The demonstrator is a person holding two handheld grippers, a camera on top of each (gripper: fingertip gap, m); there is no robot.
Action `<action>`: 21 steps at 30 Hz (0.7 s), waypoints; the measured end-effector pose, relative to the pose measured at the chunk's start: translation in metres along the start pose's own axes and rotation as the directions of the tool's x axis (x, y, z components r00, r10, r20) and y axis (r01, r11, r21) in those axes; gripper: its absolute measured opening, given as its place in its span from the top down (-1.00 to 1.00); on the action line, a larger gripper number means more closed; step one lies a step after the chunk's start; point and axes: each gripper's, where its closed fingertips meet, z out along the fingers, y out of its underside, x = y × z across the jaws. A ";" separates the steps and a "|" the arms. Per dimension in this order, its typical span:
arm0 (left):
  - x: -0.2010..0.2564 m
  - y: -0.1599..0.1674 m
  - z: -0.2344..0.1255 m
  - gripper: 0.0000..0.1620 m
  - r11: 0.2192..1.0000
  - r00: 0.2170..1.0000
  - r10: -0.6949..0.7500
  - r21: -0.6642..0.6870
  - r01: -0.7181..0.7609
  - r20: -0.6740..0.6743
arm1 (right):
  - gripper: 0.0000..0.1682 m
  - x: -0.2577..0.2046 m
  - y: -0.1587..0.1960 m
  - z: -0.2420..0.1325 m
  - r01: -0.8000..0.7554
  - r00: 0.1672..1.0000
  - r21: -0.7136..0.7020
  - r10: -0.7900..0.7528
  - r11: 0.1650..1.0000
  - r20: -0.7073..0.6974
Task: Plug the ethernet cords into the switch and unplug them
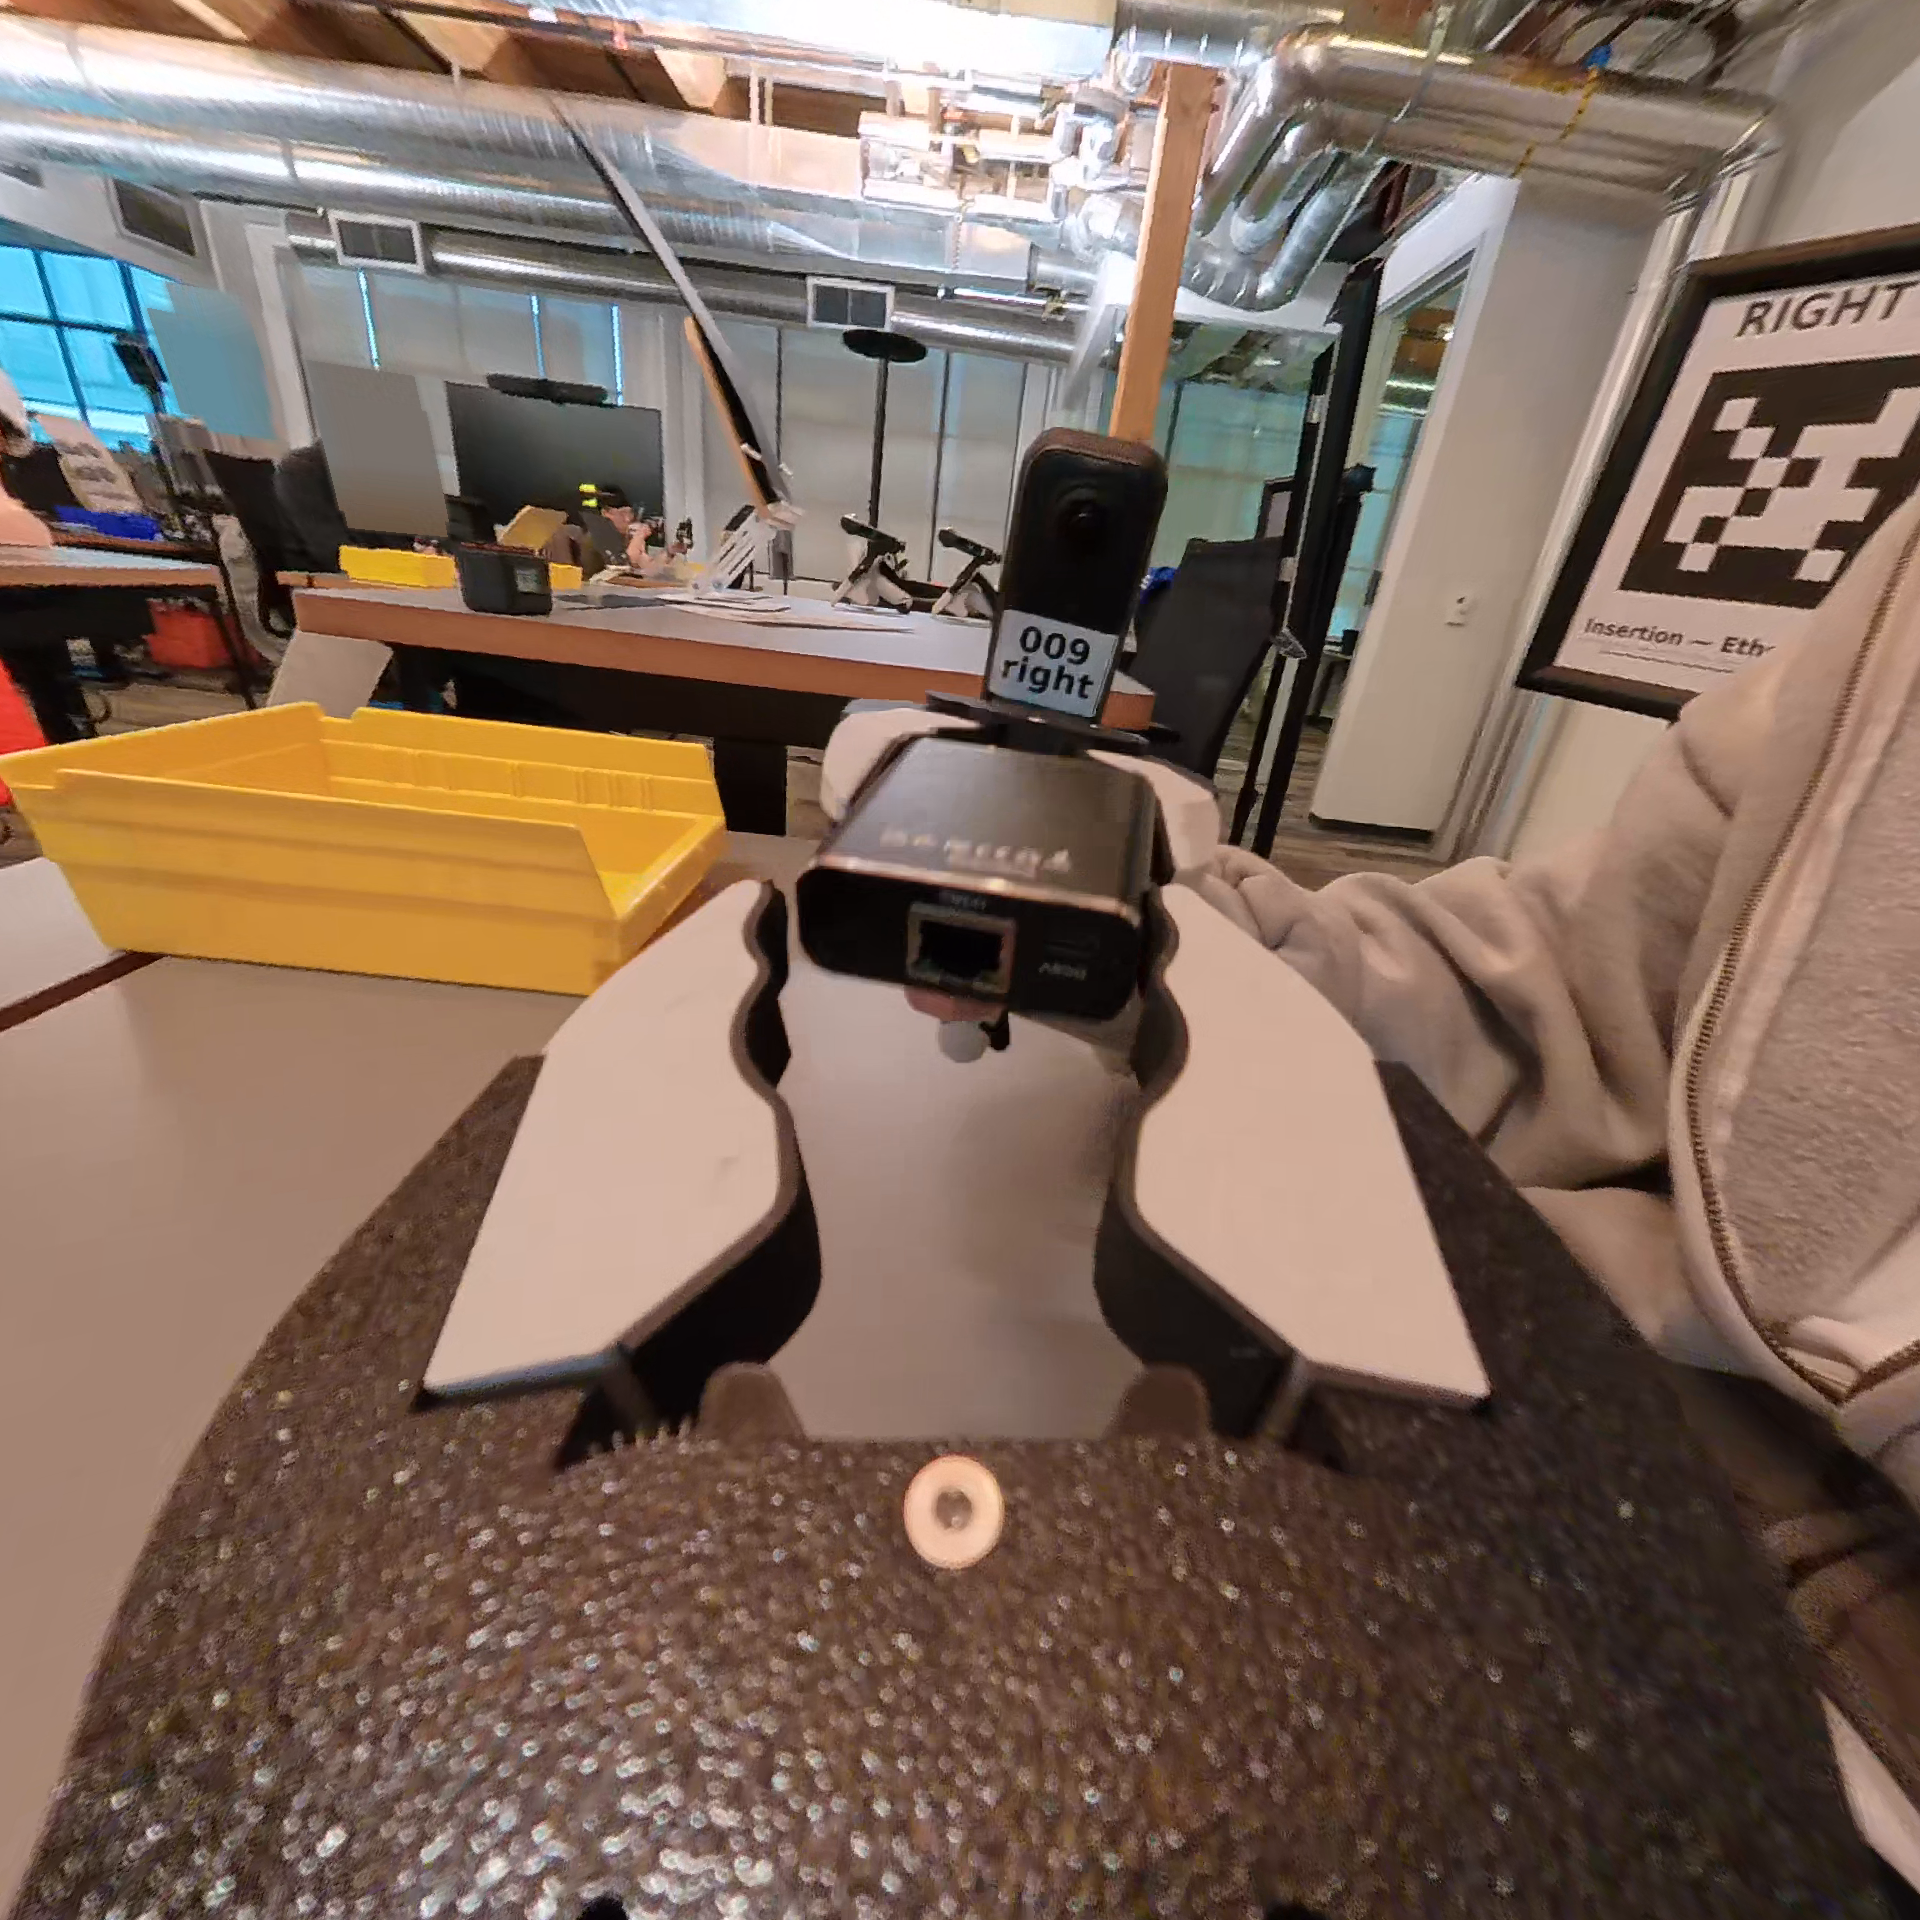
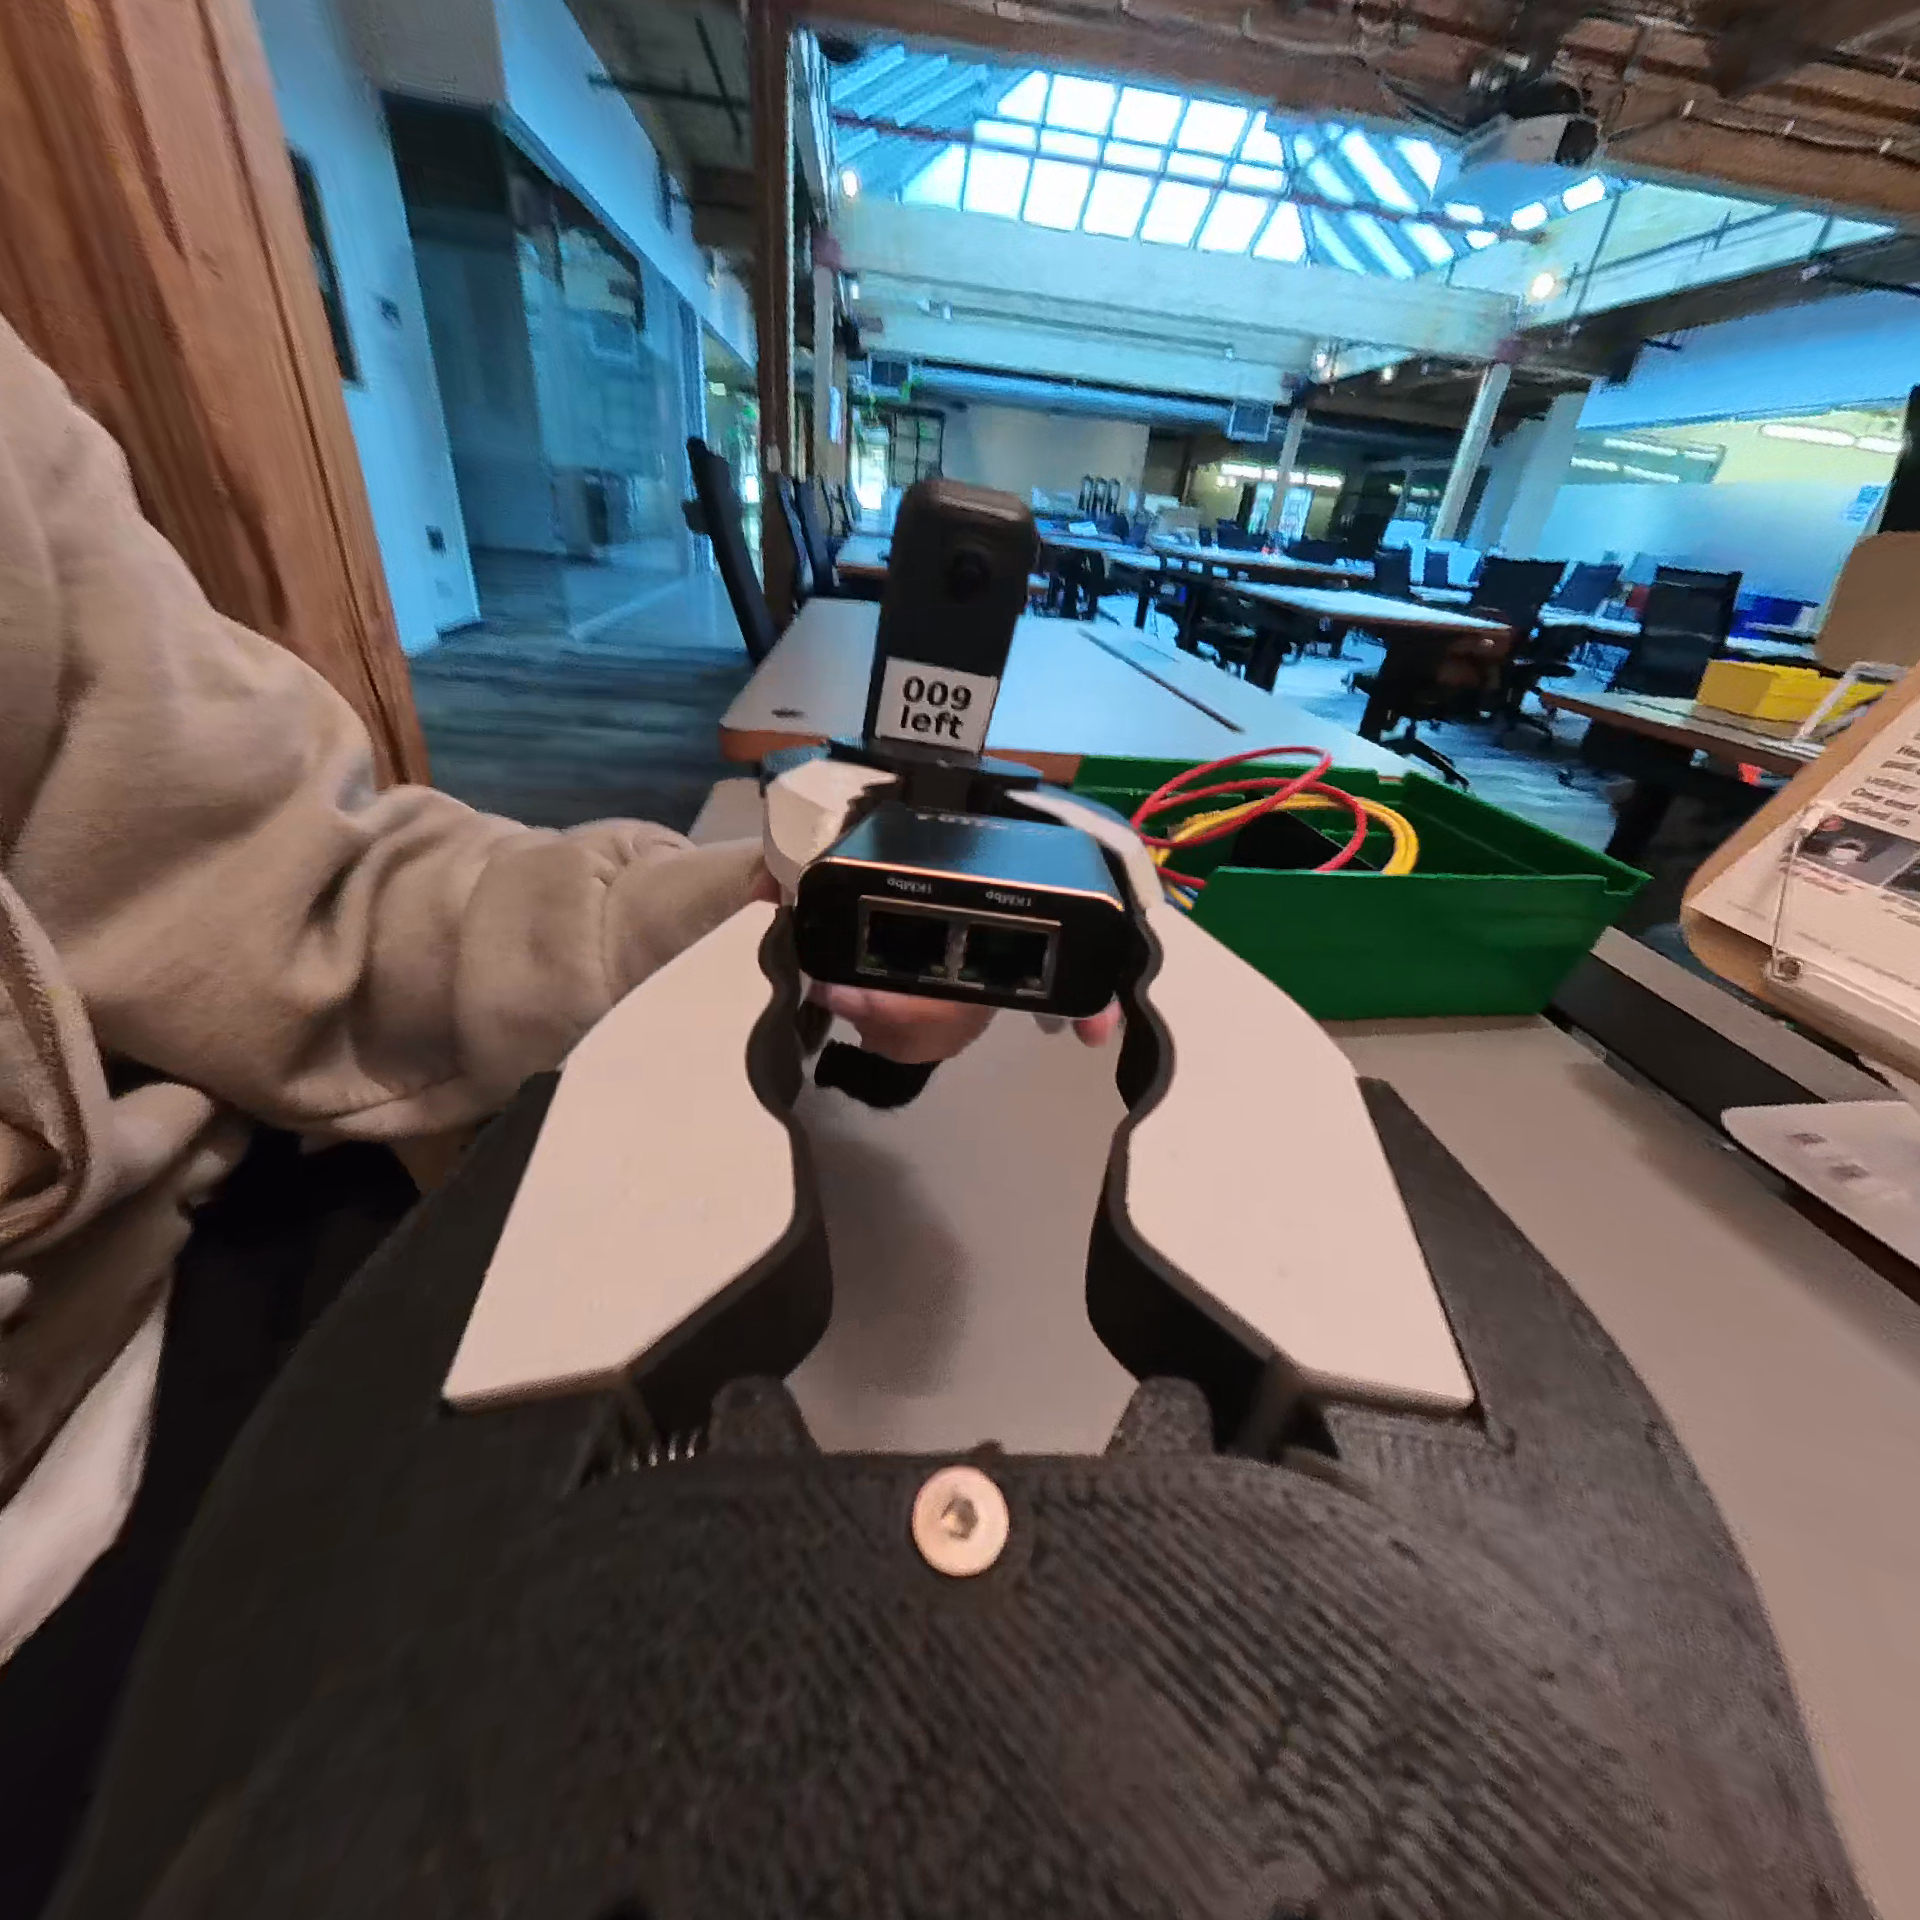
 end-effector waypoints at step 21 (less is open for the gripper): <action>0.001 0.018 0.012 0.27 0.984 0.995 0.089 -0.158 -0.081 0.045 | 0.23 0.003 0.006 -0.003 -0.034 0.999 0.058 0.035 0.998 -0.016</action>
